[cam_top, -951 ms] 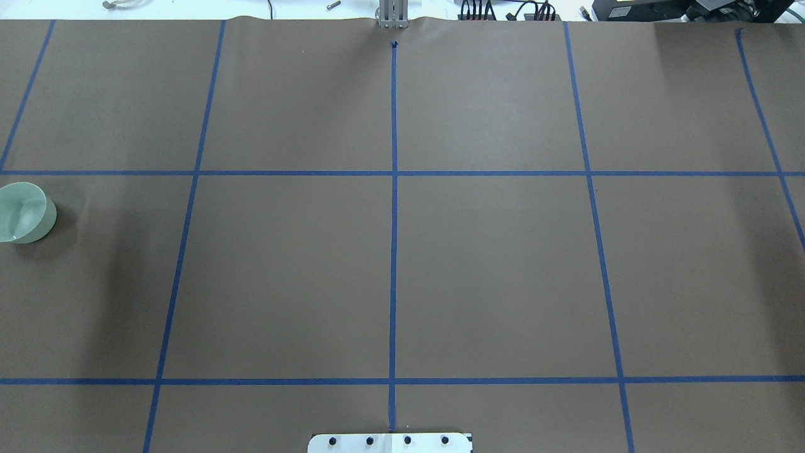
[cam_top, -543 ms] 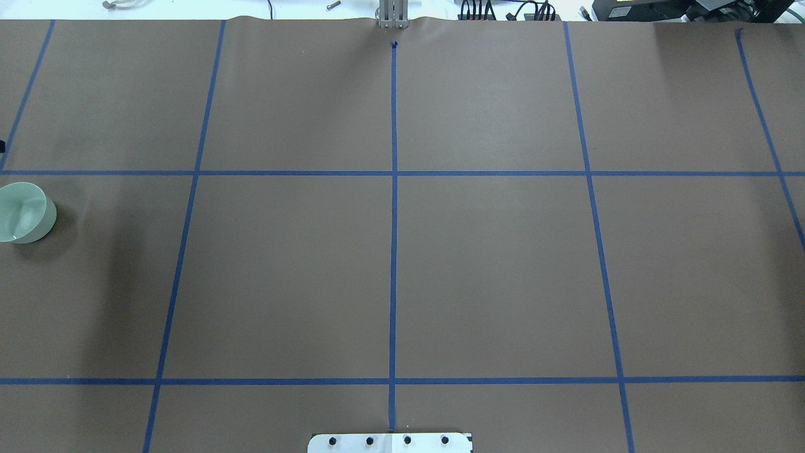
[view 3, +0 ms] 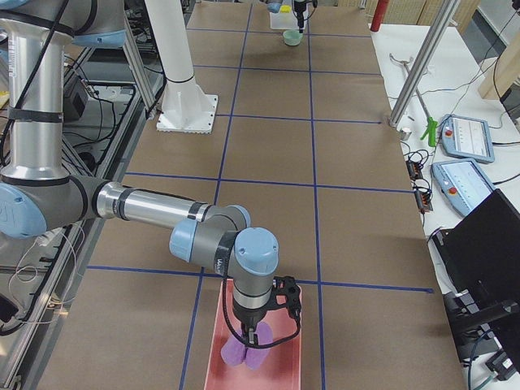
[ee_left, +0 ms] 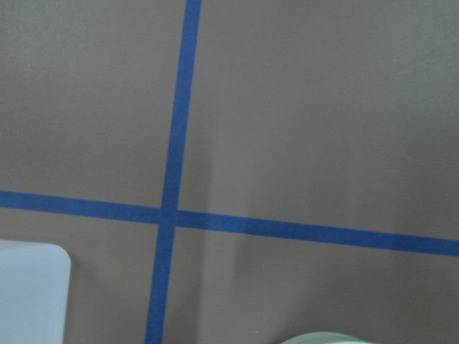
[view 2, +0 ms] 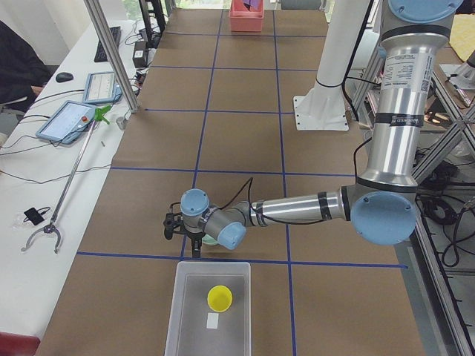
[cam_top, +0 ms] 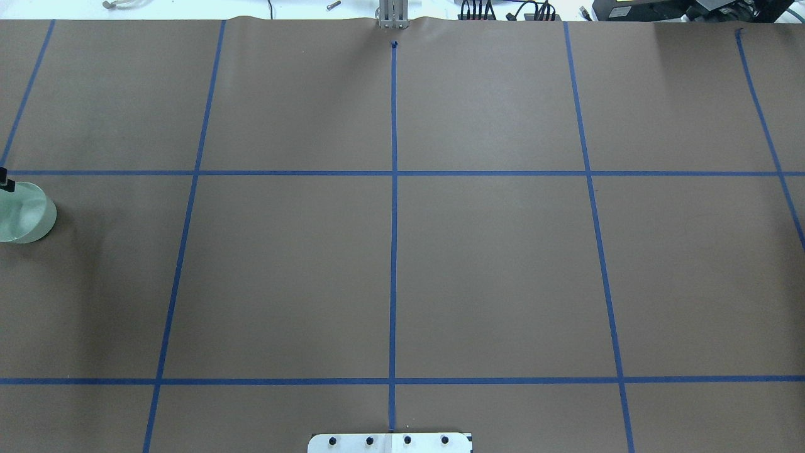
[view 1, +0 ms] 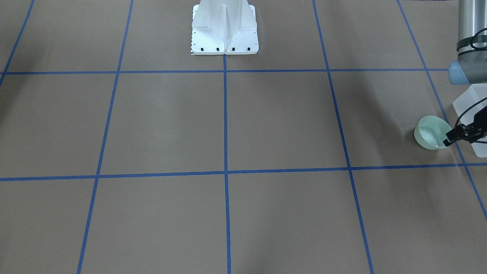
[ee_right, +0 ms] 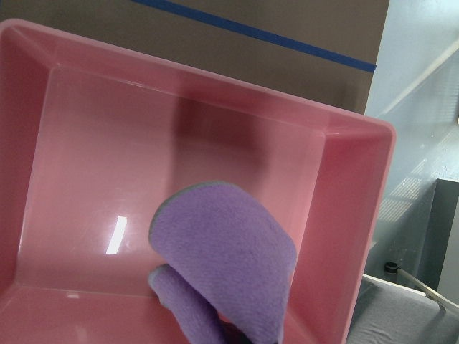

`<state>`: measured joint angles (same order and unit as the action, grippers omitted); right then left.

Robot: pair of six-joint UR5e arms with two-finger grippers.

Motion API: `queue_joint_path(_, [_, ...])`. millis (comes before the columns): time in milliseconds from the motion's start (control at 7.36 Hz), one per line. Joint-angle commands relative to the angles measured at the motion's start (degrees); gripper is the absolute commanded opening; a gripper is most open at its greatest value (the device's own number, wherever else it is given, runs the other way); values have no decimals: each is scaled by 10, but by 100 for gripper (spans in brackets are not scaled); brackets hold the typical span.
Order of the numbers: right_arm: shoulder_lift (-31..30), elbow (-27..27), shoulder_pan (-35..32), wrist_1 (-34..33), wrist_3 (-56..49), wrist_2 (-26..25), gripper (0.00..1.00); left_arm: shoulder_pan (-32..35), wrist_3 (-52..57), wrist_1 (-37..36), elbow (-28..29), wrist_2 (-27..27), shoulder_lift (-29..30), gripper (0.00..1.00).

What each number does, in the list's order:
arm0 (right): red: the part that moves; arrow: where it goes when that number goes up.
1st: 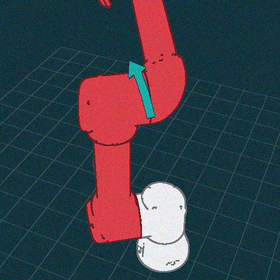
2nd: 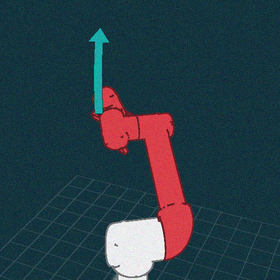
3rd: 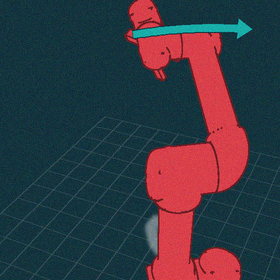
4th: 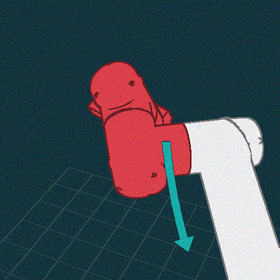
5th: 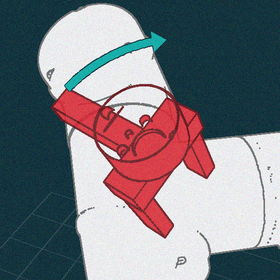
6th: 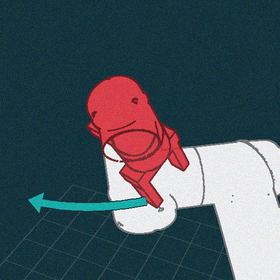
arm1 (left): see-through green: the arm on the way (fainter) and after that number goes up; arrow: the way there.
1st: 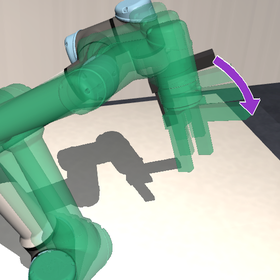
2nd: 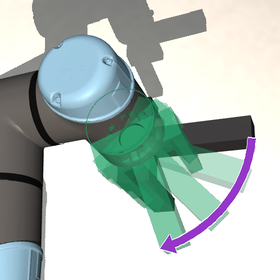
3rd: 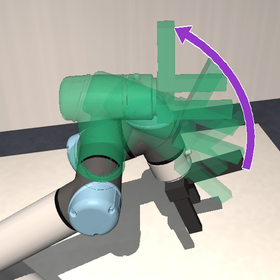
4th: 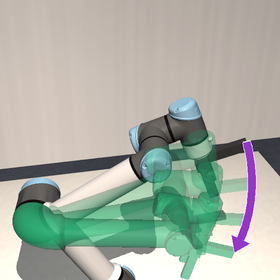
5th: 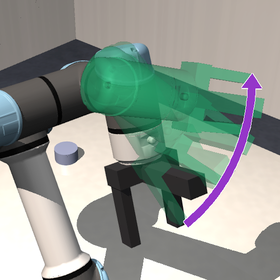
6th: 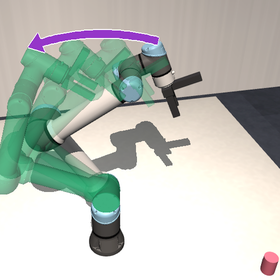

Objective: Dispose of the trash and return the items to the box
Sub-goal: 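Release the cloth into the pink bin while the left gripper grasps the green bowl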

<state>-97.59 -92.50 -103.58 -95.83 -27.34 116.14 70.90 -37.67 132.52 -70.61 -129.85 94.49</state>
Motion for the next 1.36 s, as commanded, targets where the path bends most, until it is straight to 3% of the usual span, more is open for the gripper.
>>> queue_joint_path(0, [-2,0,0,0,0,0,0,-1,-2,18,8,-4,-1,98])
queue_joint_path(679, [-2,0,0,0,0,0,0,-12,-9,47,-21,-8,-43,97])
queue_joint_path(815, [-2,1,0,0,1,0,0,-17,-10,47,-22,-8,-43,75])
queue_joint_path(951, [-2,1,0,0,1,0,0,-21,-33,49,-24,-8,-42,43])
queue_joint_path(1087, [-2,1,0,0,1,0,0,-36,-49,51,-33,-2,-43,4])
queue_joint_path(1223, [-2,5,0,0,2,0,0,-37,-50,51,-34,-1,-43,0])
